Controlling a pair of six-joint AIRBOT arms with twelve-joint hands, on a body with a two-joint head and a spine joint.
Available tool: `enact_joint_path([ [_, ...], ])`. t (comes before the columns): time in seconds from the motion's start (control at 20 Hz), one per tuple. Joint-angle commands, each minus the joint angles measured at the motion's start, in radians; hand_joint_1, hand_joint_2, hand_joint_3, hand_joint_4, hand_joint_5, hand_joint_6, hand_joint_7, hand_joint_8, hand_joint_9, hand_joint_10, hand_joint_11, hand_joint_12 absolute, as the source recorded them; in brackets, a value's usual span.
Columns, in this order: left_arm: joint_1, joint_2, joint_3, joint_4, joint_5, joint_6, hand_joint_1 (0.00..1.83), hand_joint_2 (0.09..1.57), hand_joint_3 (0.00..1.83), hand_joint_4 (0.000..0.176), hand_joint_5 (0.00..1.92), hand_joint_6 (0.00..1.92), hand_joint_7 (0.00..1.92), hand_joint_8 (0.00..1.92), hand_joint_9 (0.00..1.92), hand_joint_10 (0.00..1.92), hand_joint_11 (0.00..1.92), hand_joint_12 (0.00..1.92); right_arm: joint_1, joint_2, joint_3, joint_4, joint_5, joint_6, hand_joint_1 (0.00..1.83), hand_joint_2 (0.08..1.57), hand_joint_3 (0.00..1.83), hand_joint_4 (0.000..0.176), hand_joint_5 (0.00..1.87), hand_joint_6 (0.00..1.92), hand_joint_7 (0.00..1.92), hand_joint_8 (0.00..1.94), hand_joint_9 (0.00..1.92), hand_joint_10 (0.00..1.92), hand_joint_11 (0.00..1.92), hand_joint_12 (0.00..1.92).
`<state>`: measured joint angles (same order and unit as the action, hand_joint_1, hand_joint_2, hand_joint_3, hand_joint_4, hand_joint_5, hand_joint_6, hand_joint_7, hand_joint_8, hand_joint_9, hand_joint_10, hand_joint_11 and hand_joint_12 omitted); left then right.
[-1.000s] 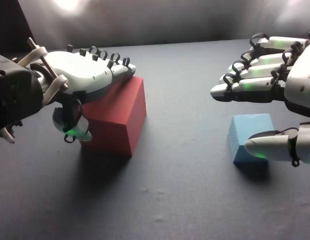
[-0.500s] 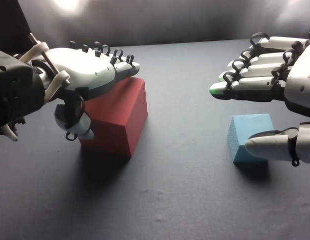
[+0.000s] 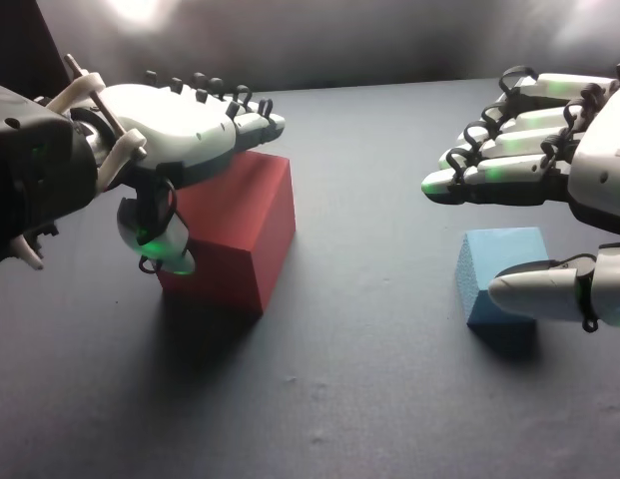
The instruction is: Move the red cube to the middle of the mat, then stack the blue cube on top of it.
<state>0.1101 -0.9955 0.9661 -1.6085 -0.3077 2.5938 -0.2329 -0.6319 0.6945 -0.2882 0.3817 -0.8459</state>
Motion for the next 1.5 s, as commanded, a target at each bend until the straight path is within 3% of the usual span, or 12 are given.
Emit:
enact_joint_path([
  [0.0, 0.001, 0.006, 0.006, 0.04, -0.001, -0.011, 1.36, 0.88, 0.0, 0.0, 0.0, 0.0, 0.0, 0.0, 0.0, 0.0, 0.0, 0.14, 0.015, 0.009, -0.002, 0.015, 0.111, 0.001, 0.03, 1.3, 0.0, 0.0, 0.34, 0.0, 0.34, 0.0, 0.32, 0.0, 0.0, 0.76],
  [0.1, 0.02, -0.001, 0.013, 0.131, 0.008, -0.113, 1.38, 0.88, 0.0, 0.0, 0.0, 0.0, 0.0, 0.0, 0.0, 0.0, 0.0, 0.16, 0.015, 0.009, -0.002, 0.015, 0.111, 0.001, 0.03, 1.3, 0.0, 0.0, 0.34, 0.0, 0.34, 0.0, 0.32, 0.0, 0.0, 0.77],
  [0.2, 0.032, -0.006, 0.019, 0.16, 0.011, -0.147, 1.39, 0.89, 0.0, 0.0, 0.0, 0.0, 0.0, 0.0, 0.0, 0.0, 0.0, 0.16, 0.015, 0.009, -0.002, 0.015, 0.11, 0.001, 0.04, 1.3, 0.0, 0.0, 0.33, 0.0, 0.34, 0.0, 0.32, 0.0, 0.0, 0.77],
  [0.25, 0.04, -0.01, 0.026, 0.206, 0.011, -0.195, 1.43, 0.91, 0.01, 0.0, 0.0, 0.0, 0.0, 0.0, 0.0, 0.0, 0.0, 0.06, 0.015, 0.009, -0.002, 0.014, 0.11, 0.0, 0.03, 1.3, 0.0, 0.0, 0.33, 0.0, 0.32, 0.0, 0.31, 0.0, 0.0, 0.73],
  [0.35, 0.041, -0.015, 0.033, 0.212, 0.014, -0.195, 1.43, 0.91, 0.0, 0.0, 0.0, 0.0, 0.0, 0.0, 0.0, 0.0, 0.02, 0.01, 0.015, 0.009, -0.002, 0.014, 0.11, 0.0, 0.04, 1.3, 0.0, 0.0, 0.37, 0.01, 0.37, 0.01, 0.34, 0.01, 0.0, 0.81],
  [0.65, 0.045, -0.025, 0.048, 0.214, 0.019, -0.195, 1.47, 0.95, 0.02, 0.0, 0.0, 0.0, 0.0, 0.0, 0.0, 0.0, 0.01, 0.02, 0.015, 0.009, -0.002, 0.014, 0.109, 0.0, 0.0, 1.31, 0.0, 0.0, 0.32, 0.0, 0.31, 0.0, 0.29, 0.0, 0.0, 0.7],
  [0.8, 0.055, -0.029, 0.045, 0.205, 0.019, -0.195, 1.45, 0.96, 0.01, 0.0, 0.0, 0.0, 0.0, 0.0, 0.0, 0.0, 0.01, 0.01, 0.015, 0.009, -0.002, 0.014, 0.109, 0.0, 0.06, 1.29, 0.0, 0.0, 0.35, 0.0, 0.34, 0.0, 0.33, 0.0, 0.0, 0.82],
  [1.0, 0.076, -0.03, 0.034, 0.164, 0.018, -0.195, 1.44, 0.95, 0.01, 0.0, 0.0, 0.0, 0.0, 0.0, 0.0, 0.0, 0.04, 0.02, 0.015, 0.009, -0.002, 0.014, 0.109, 0.0, 0.04, 1.3, 0.0, 0.0, 0.34, 0.0, 0.32, 0.0, 0.31, 0.0, 0.0, 0.77],
  [1.2, 0.077, -0.026, 0.024, 0.164, 0.018, -0.195, 1.45, 0.94, 0.0, 0.0, 0.0, 0.0, 0.0, 0.0, 0.0, 0.0, 0.01, 0.02, 0.015, 0.009, -0.002, 0.014, 0.109, 0.0, 0.02, 1.3, 0.0, 0.0, 0.34, 0.0, 0.34, 0.0, 0.34, 0.0, 0.0, 0.82],
  [1.45, 0.082, -0.023, 0.014, 0.161, 0.018, -0.195, 1.47, 0.93, 0.0, 0.0, 0.0, 0.0, 0.0, 0.0, 0.0, 0.0, 0.01, 0.04, 0.015, 0.009, -0.002, 0.014, 0.108, 0.0, 0.03, 1.31, 0.0, 0.0, 0.34, 0.0, 0.32, 0.0, 0.31, 0.0, 0.0, 0.75],
])
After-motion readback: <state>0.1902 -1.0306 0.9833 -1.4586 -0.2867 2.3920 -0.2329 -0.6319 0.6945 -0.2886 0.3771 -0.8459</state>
